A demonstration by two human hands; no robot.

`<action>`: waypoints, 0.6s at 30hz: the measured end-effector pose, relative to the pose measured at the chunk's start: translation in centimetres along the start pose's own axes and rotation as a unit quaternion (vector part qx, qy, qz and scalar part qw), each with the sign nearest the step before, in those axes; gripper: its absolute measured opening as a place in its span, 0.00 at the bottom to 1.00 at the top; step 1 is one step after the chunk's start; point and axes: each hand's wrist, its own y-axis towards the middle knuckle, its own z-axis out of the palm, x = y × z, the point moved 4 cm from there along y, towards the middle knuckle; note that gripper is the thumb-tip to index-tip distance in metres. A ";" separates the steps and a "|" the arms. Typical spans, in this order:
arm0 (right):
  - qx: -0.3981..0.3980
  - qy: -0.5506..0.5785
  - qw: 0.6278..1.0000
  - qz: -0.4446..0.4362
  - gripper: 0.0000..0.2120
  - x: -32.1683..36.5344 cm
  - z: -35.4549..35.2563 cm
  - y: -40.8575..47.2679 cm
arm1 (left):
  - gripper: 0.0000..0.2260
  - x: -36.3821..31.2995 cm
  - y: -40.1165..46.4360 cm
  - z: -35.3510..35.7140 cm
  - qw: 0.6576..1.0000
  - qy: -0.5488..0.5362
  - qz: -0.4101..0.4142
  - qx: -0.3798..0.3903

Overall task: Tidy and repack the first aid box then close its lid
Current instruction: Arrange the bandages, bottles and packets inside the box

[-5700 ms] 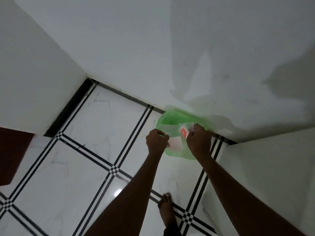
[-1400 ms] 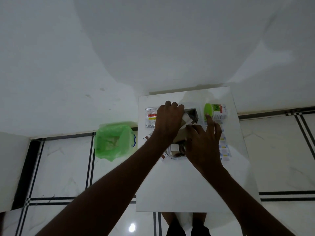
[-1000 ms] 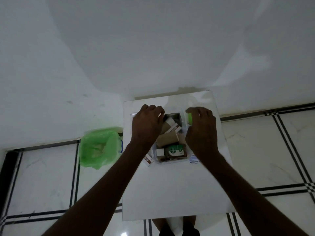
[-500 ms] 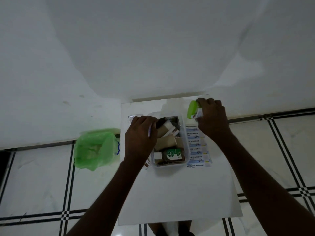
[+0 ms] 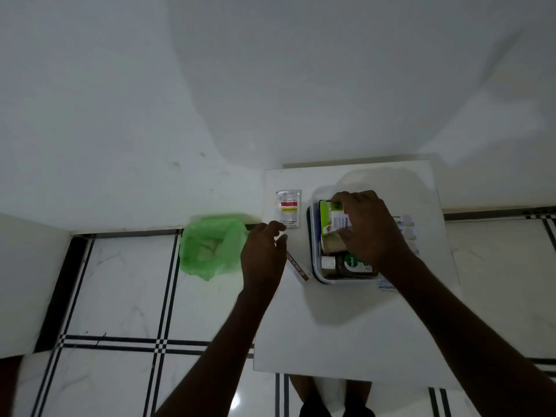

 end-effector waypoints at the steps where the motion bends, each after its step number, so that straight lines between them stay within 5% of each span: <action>1: 0.001 0.004 1.000 0.002 0.27 -0.2 0.3 0.2 | 0.09 0.4 -0.3 0.5 0.999 0.014 -0.010 0.027; 6: -0.016 0.015 1.000 0.010 0.30 -0.7 0.9 0.0 | 0.25 0.0 -1.9 2.8 0.993 0.061 -0.065 0.074; 11: -0.043 0.028 0.998 0.027 0.31 -0.9 0.9 0.1 | 0.23 -1.4 -1.7 2.5 0.993 -0.009 -0.119 0.006; 18: -0.106 0.077 0.991 0.029 0.07 -1.2 -0.1 0.2 | 0.19 -2.3 -2.0 -3.2 0.956 -0.241 -0.129 -0.107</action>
